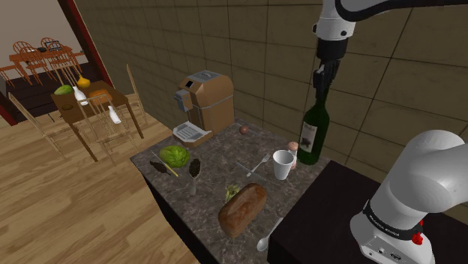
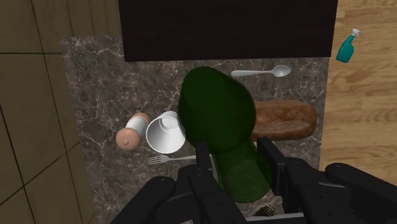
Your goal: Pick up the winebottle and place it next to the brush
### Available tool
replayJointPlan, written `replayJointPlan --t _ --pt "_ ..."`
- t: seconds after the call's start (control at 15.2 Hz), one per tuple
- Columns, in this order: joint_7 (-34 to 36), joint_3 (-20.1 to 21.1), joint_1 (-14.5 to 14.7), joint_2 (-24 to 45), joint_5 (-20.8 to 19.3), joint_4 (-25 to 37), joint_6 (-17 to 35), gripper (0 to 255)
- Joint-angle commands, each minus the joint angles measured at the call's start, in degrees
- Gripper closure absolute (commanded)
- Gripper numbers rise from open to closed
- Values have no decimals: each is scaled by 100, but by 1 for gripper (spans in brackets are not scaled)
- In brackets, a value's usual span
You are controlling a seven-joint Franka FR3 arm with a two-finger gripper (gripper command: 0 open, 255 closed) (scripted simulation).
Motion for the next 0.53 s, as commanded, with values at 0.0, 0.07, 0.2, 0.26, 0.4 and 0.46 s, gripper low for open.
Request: replayJointPlan --t 0.0,0.07,0.2,0.26,0.4,0.46 --pt "-10 3 1 21 3 170 -149 255" --pt "-13 7 2 39 7 259 -219 255" --pt "-18 14 6 79 14 440 -360 255" --pt "-21 17 7 101 18 532 -430 255" --pt "-27 24 11 147 24 718 -570 255" --pt "-29 27 12 172 28 813 -640 255"
